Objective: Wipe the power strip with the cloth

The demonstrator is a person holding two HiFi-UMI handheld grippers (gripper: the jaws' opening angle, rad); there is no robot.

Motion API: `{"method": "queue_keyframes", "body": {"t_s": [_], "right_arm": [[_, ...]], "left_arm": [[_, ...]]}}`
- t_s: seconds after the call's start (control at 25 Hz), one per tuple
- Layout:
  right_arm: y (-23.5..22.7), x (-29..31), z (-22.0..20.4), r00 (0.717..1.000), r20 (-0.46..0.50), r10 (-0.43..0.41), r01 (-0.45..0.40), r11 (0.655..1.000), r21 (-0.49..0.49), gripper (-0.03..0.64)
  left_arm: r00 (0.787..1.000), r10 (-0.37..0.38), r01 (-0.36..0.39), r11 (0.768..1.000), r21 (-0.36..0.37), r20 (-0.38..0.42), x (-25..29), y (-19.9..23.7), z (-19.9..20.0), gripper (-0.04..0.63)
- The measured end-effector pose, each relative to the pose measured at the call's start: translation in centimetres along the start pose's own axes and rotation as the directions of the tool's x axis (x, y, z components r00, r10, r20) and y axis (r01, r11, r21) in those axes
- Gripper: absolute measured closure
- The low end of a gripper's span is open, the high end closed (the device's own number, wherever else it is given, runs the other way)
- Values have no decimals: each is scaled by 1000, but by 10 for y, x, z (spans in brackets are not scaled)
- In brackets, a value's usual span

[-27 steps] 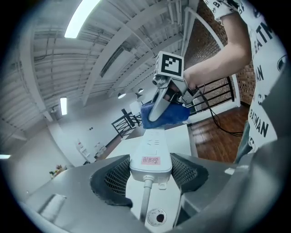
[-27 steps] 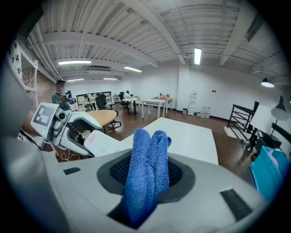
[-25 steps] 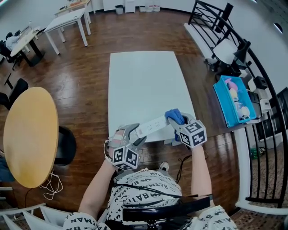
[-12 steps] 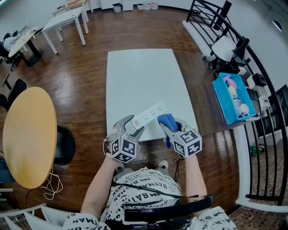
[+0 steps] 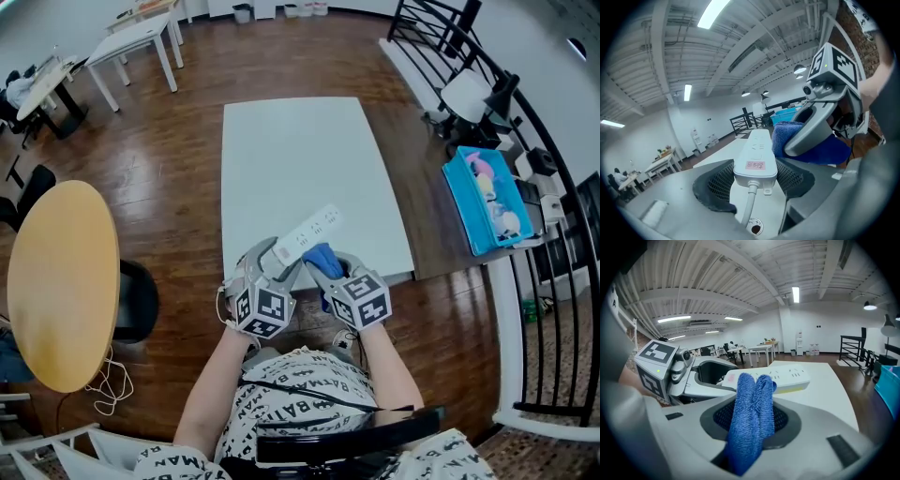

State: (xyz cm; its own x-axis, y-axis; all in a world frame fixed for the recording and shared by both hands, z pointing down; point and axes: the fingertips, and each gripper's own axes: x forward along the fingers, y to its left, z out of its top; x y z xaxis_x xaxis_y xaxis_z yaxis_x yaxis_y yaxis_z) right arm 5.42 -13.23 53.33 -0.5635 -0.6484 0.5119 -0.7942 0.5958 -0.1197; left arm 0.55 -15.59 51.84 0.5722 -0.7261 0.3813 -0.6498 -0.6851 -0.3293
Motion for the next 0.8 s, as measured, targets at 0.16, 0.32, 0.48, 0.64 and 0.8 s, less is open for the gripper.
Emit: {"method": "queue_keyframes", "body": {"t_s": [0.16,0.32,0.48,0.64,0.8], "right_arm": [[-19,-6,-5,1000,-8,-30,30,999,16,485],[-44,-19,-7,997,-17,-75,75,997,7,485],[-69,-35,-10,993,-25,-112,112,994,-5,485],[-82,-47,-10,992,-33,-118,117,992,-38,485],[-88,-54,-12,993,-43,-110,108,993,-53,485]], "left_arm": [[999,-33,32,999,23,27,-9,-5,1,313],[994,-85,82,995,51,62,-19,-8,3,313],[985,-141,133,988,79,96,-27,-8,4,313],[977,-175,163,981,109,117,-34,-7,5,313],[972,-210,192,969,155,110,-38,-7,4,313]]}}
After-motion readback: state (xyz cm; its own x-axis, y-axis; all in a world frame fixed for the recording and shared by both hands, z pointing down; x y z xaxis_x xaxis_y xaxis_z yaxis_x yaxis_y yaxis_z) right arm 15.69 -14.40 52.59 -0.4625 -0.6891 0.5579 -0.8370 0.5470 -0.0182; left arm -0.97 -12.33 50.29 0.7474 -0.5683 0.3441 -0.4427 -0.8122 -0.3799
